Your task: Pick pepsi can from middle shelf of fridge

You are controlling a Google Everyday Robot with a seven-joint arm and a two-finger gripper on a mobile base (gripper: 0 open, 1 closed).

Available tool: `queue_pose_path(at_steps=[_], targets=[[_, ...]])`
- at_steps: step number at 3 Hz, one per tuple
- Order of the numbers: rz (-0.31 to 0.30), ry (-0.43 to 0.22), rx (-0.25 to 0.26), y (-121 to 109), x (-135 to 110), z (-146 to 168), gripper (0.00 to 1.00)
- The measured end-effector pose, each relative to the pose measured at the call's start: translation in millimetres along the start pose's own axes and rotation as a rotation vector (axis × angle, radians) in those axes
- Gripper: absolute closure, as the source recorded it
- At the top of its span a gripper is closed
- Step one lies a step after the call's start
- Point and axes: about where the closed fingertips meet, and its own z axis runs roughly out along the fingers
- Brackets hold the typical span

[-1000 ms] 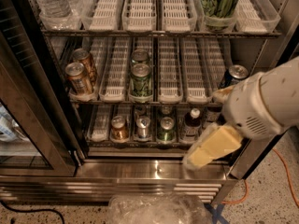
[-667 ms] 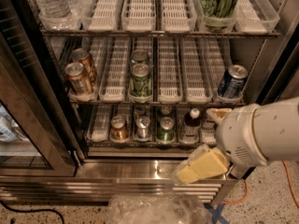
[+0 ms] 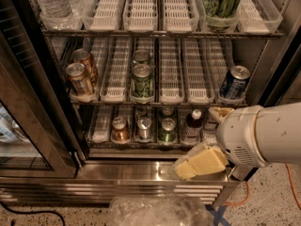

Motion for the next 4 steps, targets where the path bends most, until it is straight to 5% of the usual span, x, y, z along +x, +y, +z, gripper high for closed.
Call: queue_pose_path(at_steps=[2,4], targets=[[0.003,-0.083,0.157,-11.4,6.4,22.4,0.00],[0.111,-0.309,0.390,-71.5,-1.5,17.7,0.00]])
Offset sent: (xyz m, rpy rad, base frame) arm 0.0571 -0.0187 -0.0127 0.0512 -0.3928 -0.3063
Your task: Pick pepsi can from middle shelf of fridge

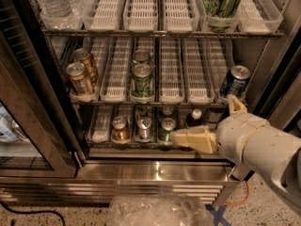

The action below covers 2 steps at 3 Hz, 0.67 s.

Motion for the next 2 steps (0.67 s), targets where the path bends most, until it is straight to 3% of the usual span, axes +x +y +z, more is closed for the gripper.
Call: queue_pose_path(at_steps=[1,2], targets=[[0.018,-0.093,0.063,-22.9,-3.0,0.5,0.00],[-0.026,-0.112,0.069,-17.1,-4.1,-4.4,0.00]])
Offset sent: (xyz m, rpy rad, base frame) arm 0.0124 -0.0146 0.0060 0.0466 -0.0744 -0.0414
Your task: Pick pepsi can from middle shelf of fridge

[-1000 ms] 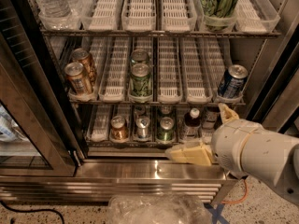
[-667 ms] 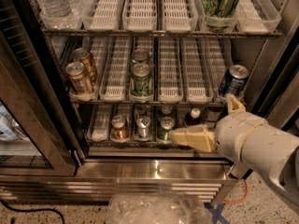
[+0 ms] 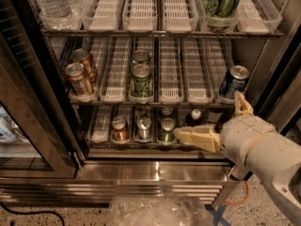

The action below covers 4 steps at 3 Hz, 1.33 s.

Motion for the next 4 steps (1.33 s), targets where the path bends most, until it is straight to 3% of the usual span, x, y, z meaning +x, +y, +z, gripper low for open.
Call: queue_pose_path(at_steps=[1,2,3,4], targets=[[0.000,0.000,0.000,0.1,-0.2,0.0,0.00],[0.041,-0.018,0.012,-4.3,-0.4,4.4,0.00],[0.092,-0.070,0.102,-32.4,3.6,3.9,0.00],[0.063,-0.131,0.191,-50.3,4.0,6.3,0.00]])
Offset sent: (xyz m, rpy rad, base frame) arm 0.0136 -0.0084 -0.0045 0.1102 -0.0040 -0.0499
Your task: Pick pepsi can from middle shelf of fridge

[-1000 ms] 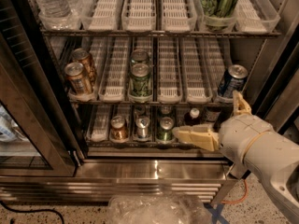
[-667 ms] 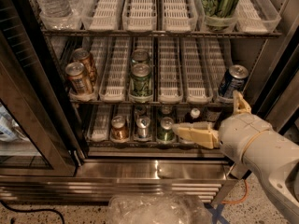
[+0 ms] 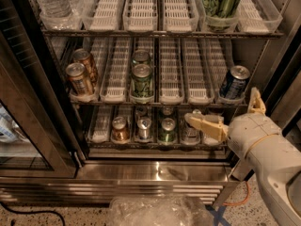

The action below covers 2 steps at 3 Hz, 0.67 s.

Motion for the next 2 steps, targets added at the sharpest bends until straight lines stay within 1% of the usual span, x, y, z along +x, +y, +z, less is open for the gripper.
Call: queue_pose_path(at_steps=[1,2], targets=[[-0.004,-0.070,0.001,2.4,11.1,9.5,0.00],[0.054,-0.115,-0.008,4.7,27.1,16.6,0.00]])
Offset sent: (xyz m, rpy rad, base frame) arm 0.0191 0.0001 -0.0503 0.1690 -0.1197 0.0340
